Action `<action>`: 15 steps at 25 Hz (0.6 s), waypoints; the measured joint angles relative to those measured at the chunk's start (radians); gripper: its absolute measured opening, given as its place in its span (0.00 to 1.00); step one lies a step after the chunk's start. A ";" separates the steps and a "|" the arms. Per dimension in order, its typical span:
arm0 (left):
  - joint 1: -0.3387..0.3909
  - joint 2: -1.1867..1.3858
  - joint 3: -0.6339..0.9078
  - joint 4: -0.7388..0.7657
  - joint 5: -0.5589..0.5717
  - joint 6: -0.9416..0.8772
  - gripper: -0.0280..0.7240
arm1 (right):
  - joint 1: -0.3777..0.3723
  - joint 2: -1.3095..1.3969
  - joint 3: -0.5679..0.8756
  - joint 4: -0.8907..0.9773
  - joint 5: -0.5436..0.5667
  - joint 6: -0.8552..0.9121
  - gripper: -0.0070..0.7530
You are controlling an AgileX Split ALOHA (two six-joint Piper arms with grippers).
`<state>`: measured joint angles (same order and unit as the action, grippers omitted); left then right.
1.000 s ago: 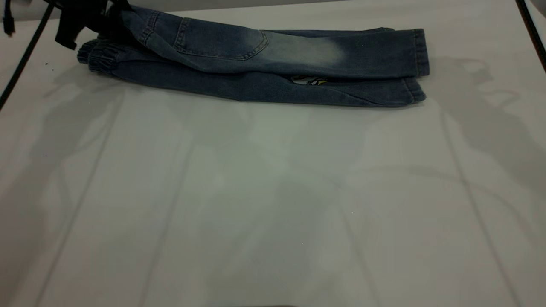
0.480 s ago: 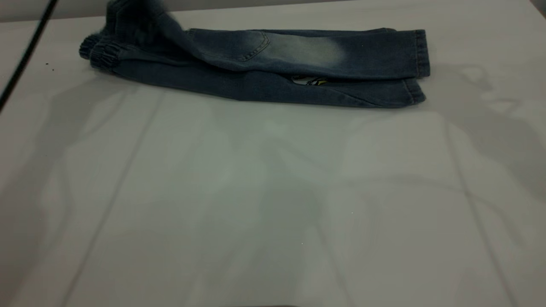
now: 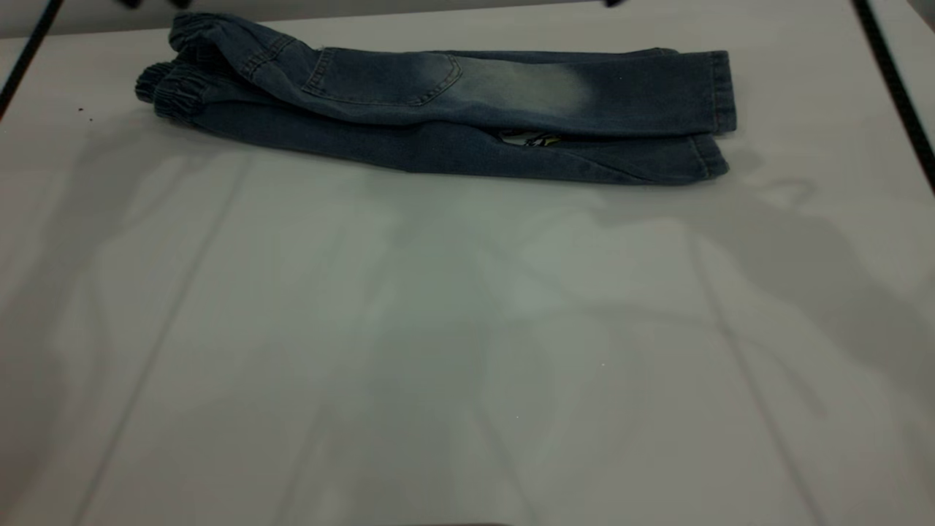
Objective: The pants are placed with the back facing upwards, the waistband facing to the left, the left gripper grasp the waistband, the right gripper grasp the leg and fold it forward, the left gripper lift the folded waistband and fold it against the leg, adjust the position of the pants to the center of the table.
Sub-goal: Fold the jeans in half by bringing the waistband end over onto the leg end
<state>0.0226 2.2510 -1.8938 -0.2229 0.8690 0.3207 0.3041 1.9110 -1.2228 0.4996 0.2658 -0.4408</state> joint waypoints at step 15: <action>0.061 0.119 -0.001 -0.008 -0.120 -0.158 0.63 | 0.037 0.222 -0.310 0.073 0.071 -0.007 0.69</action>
<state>0.0837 2.3699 -1.8949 -0.2313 0.7487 0.1632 0.3410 2.1332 -1.5328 0.5722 0.3368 -0.4478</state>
